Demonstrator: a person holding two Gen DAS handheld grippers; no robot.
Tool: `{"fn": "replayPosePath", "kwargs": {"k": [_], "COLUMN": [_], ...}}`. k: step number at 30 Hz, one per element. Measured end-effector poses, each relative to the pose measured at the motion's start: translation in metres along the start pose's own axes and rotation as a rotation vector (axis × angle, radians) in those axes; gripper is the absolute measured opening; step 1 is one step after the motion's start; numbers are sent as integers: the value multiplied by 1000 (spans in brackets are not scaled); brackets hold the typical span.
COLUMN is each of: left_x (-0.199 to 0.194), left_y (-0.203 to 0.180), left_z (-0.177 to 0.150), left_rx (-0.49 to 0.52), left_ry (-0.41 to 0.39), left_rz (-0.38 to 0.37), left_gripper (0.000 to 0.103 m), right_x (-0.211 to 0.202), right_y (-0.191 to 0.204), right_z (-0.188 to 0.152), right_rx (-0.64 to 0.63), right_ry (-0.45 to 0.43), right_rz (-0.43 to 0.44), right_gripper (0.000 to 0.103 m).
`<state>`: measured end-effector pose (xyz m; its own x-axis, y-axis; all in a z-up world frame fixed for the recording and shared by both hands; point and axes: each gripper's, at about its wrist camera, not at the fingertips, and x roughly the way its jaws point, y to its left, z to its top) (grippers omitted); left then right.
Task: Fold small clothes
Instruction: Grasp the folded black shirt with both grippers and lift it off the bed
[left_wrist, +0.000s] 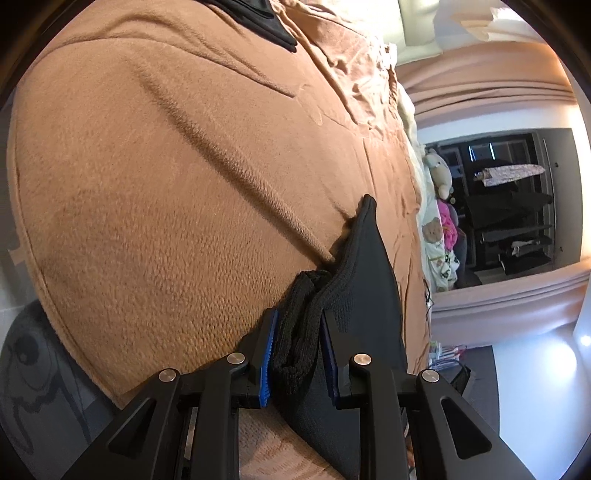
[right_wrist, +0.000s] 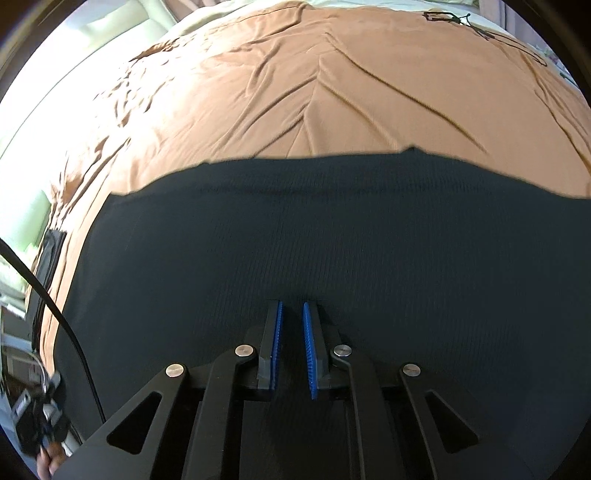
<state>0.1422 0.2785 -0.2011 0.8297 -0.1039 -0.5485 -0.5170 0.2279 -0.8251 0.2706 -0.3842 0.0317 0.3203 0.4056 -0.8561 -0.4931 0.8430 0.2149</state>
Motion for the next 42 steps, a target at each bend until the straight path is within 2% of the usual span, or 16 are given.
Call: {"fn": "replayPosePath", "kwargs": {"k": [10,12,14,19,21,26,34,42], "left_x": [5,6,7,8,6,4,1,-5], "left_y": [-3,-3,-2,-2,-6,-14,-31,-56], "left_z": [-1,-1,-1,1,2,3,4,3], "left_rx": [8,21,24,18,26,50,78,118], "left_ry": [5,1,3,16,17,20,22,30], "left_rz": [3,10,8,-12,-27,-68,-88,-141], "left_gripper": [23,20,11,4,4,4,4,4], "right_x": [40,47,50,49,41,13,5,-6], "right_y": [3,4,5,9,15,19,17,19], "right_z": [47,54,60,69,64,24,-39,-79], "right_rx": [16,19,14,-6,-15,-57,-44,-37], "right_ry": [1,1,-4,1,4,27,77,98], "right_rz": [-19,-25,-33,-58,-56,6,58,106], "right_gripper": [5,5,4,4,4,4,4,4]}}
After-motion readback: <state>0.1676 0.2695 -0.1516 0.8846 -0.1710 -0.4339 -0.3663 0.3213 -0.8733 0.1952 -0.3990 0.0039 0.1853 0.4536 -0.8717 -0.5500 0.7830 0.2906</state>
